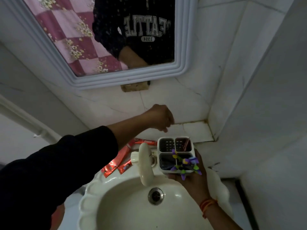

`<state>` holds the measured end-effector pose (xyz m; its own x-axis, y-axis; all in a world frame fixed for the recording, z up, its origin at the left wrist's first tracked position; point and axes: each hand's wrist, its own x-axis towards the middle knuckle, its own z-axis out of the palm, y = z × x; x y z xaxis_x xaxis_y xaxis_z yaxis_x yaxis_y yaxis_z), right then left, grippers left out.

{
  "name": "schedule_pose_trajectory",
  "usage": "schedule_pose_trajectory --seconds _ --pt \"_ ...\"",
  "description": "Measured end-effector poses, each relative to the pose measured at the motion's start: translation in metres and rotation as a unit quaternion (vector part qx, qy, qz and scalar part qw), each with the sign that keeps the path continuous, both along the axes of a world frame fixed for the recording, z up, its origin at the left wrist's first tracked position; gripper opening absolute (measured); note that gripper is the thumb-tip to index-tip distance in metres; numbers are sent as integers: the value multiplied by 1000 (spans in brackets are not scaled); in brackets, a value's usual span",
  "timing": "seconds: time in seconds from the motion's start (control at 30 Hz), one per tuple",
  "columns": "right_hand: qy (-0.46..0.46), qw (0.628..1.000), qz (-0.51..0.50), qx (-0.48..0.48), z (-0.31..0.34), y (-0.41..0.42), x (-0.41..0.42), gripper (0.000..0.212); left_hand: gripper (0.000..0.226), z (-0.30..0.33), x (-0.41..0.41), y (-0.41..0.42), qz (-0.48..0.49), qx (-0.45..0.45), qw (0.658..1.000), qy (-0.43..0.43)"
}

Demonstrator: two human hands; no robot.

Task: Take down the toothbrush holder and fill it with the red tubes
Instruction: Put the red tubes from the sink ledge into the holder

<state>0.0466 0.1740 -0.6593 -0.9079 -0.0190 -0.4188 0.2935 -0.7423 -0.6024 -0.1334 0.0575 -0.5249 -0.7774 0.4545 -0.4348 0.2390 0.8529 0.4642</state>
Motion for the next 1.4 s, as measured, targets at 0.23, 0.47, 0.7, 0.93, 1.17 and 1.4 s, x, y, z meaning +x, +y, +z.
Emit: schedule_pose_trajectory --seconds 0.23,0.47,0.7,0.93,1.17,1.4 --pt "35 978 16 203 -7 -3 8 41 37 -73 -26 -80 -183 -236 948 106" --pt "85 895 -30 436 -21 -8 7 79 30 -94 -16 -96 -202 -207 943 164" --pt "27 868 -7 495 -24 -9 10 76 38 17 -15 -51 -177 -82 961 194" --pt "39 904 -33 424 -9 -18 13 63 28 45 33 13 -274 -170 921 219" --pt "52 899 -30 434 -10 -13 14 67 28 22 47 14 -189 -29 974 120" --pt "41 861 -11 507 -19 -8 14 94 18 14 20 -78 -39 -18 993 110"
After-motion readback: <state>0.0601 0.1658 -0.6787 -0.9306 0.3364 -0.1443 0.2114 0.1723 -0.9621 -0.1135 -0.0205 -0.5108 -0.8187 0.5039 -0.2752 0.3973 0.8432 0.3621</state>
